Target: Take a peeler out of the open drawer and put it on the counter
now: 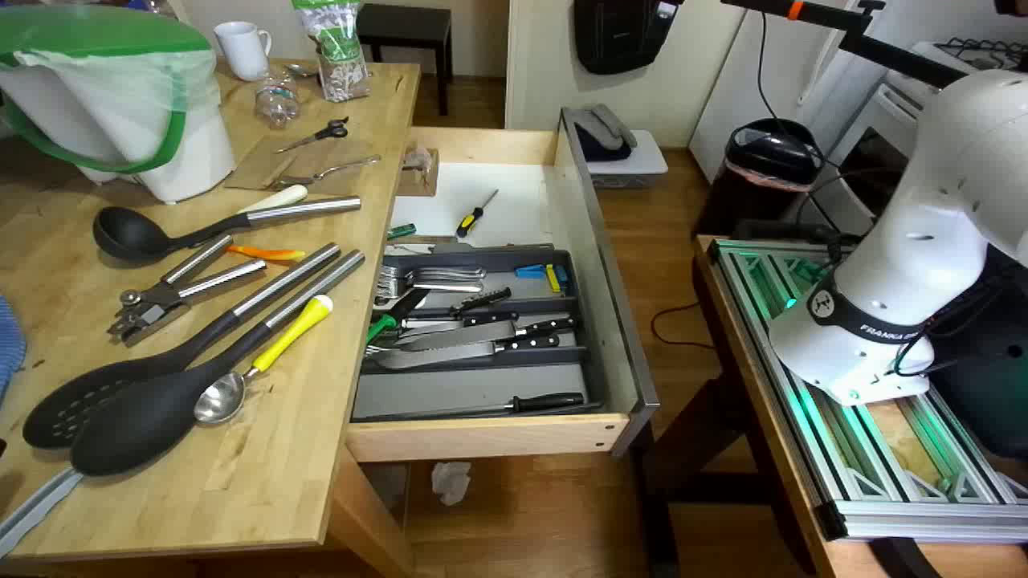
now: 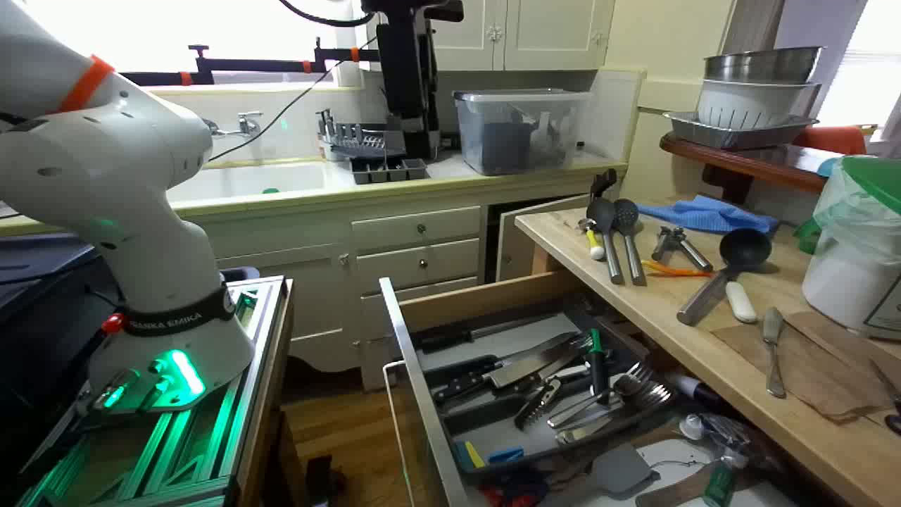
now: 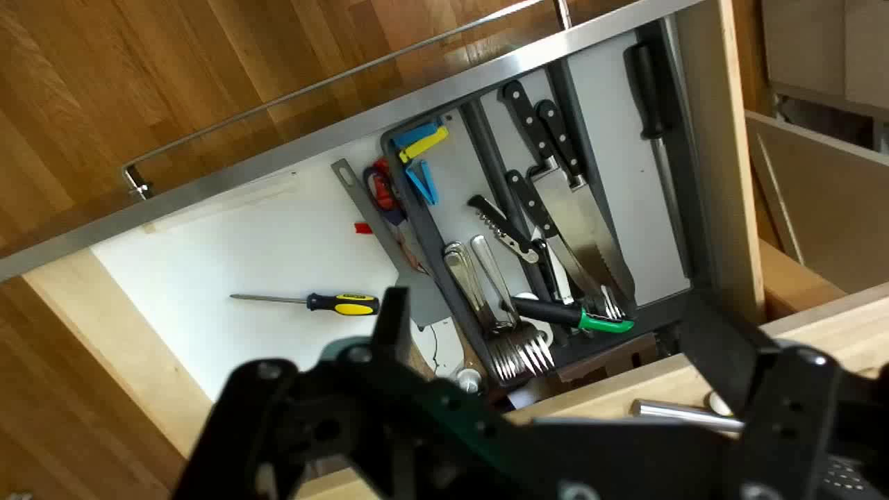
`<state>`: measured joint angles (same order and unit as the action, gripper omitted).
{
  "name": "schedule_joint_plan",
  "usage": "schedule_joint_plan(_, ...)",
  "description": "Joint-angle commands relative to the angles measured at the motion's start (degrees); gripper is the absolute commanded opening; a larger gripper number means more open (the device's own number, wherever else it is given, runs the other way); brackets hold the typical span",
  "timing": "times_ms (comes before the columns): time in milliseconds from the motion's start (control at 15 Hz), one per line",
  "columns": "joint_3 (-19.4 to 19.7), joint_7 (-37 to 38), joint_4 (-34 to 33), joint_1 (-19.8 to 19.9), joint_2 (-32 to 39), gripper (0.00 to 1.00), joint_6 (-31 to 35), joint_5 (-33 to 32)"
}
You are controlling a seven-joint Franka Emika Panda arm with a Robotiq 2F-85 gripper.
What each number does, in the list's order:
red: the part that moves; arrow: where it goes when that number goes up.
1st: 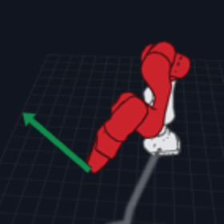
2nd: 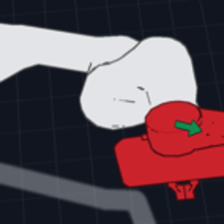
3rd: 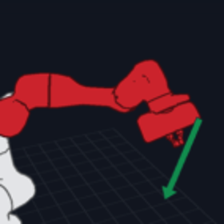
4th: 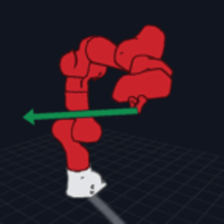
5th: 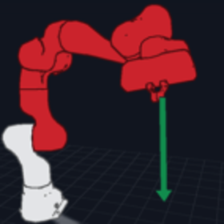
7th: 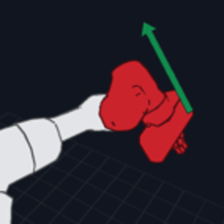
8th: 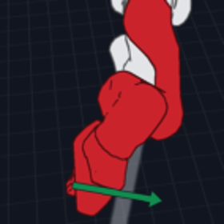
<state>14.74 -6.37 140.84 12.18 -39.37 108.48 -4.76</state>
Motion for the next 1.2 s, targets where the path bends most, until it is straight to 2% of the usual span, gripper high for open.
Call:
schedule_joint_plan(0, -0.2, -0.2, -0.2, 0.3, 0.1, 1.0, -0.1, 0.2)
schedule_joint_plan(400, -0.2, -0.2, -0.2, 0.3, 0.1, 1.0, -0.1, 0.2)
schedule_joint_plan(533, 0.1, -0.9, 0.8, 0.0, 1.9, 1.0, 5.7, -0.5)
schedule_joint_plan(600, 1.1, -2.5, 1.5, -1.2, 2.9, 1.0, 9.4, 1.1)
schedule_joint_plan(667, 1.6, -5.4, 2.8, -2.1, 3.6, 1.0, 14.1, 0.8)
schedule_joint_plan(867, 4.6, -11.8, 3.1, -6.2, 9.5, 1.0, 20.1, 7.0)
schedule_joint_plan(933, 6.3, -16.4, 3.1, -8.1, 11.8, 1.0, 24.0, 9.2)
schedule_joint_plan(1133, 12.4, -29.2, 0.7, -14.9, 18.8, 1.0, 26.1, 16.4)
